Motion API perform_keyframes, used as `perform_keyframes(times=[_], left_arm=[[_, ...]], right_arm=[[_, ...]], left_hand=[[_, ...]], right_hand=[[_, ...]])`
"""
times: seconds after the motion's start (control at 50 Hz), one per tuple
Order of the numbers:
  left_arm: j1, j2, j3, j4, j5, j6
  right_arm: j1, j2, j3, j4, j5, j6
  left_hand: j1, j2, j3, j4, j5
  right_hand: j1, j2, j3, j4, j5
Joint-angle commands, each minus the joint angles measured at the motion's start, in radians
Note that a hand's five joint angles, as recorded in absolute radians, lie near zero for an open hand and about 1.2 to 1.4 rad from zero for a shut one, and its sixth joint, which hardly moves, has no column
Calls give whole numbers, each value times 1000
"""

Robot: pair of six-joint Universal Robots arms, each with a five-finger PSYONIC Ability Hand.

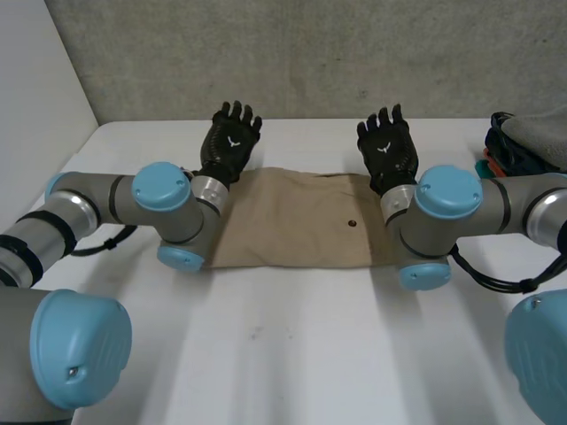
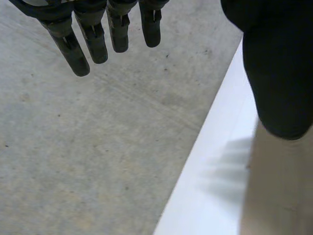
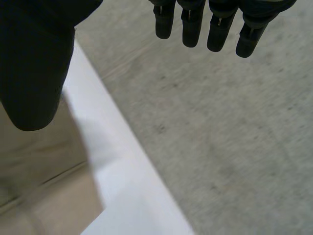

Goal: Fold the laundry.

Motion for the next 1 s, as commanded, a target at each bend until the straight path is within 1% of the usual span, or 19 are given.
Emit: perform_keyframes(times=[0.02,0.06,0.1,0.18,0.22,0.28,0.3,0.32,0.44,0.52,0.56,0.68,0.74,0.82,0.84,0.88,0.9,0.98,1.0], left_arm=[[-11,205,-280,4,-18,-110],[-9,274,-377,13,-16,-149],[-11,334,-457,24,-18,-183],[-14,400,-555,30,-20,-232],[-17,417,-584,30,-18,-247],[-19,431,-607,29,-20,-252],[-20,434,-612,29,-21,-252],[-22,442,-621,29,-21,-253],[-20,492,-649,29,-20,-252],[-17,531,-669,29,-23,-253],[-14,561,-689,21,-23,-256],[-9,641,-765,21,-20,-272],[0,684,-804,20,-21,-305],[15,730,-845,18,-21,-376],[18,738,-853,18,-21,-390],[23,762,-873,18,-21,-426],[26,768,-879,18,-21,-436],[44,799,-908,20,-21,-457],[50,802,-914,20,-21,-459]], right_arm=[[-46,-220,175,314,-6,191],[-78,-273,225,396,-20,266],[-92,-280,265,445,-27,311],[-103,-263,301,435,-33,314],[-108,-225,301,410,-36,314],[-127,-176,290,369,-36,305],[-135,-165,288,352,-32,296],[-140,-165,290,344,-27,291],[-198,-232,356,329,-10,261],[-224,-373,419,316,-9,219],[-232,-433,443,319,-7,131],[-229,-461,440,304,16,-136],[-198,-464,425,266,7,-176],[-31,-456,381,154,-55,-183],[37,-432,368,102,-108,-181],[90,-397,356,59,-167,-184],[130,-357,350,19,-237,-190],[217,-262,296,-9,-393,-199],[237,-239,282,-7,-415,-201]], left_hand=[[-28,-35,-42,-30,-50],[-28,-35,-42,-30,-50],[-28,-35,-42,-30,-50],[-28,-35,-42,-30,-50],[-28,-35,-42,-30,-50],[-28,-35,-42,-30,-50],[-28,-35,-42,-30,-50],[-28,-35,-42,-30,-50],[-28,-35,-42,-30,-50],[-28,-35,-42,-30,-50],[-28,-35,-42,-30,-50],[-28,-35,-42,-30,-50],[-28,-35,-42,-30,-50],[-28,-35,-42,-30,-50],[-28,-35,-42,-30,-50],[-28,-35,-42,-30,-50],[-28,-35,-42,-30,-50],[-28,-35,-42,-30,-50],[-28,-35,-42,-30,-50]], right_hand=[[-55,-37,-40,-42,-48],[-55,-37,-40,-42,-48],[-33,-15,-18,-20,-26],[58,76,73,71,65],[199,216,213,211,206],[661,679,676,674,668],[1090,1108,1105,1103,1097],[1166,1184,1181,1179,1173],[1167,1185,1182,1180,1174],[1167,1185,1182,1180,1174],[1167,1185,1182,1180,1174],[1167,1185,1182,1180,1174],[1167,1185,1182,1180,1174],[1167,1185,1182,1180,1174],[1167,1185,1182,1180,1174],[1167,1185,1182,1180,1174],[1167,1185,1182,1180,1174],[1167,1185,1182,1180,1174],[1167,1185,1182,1180,1174]])
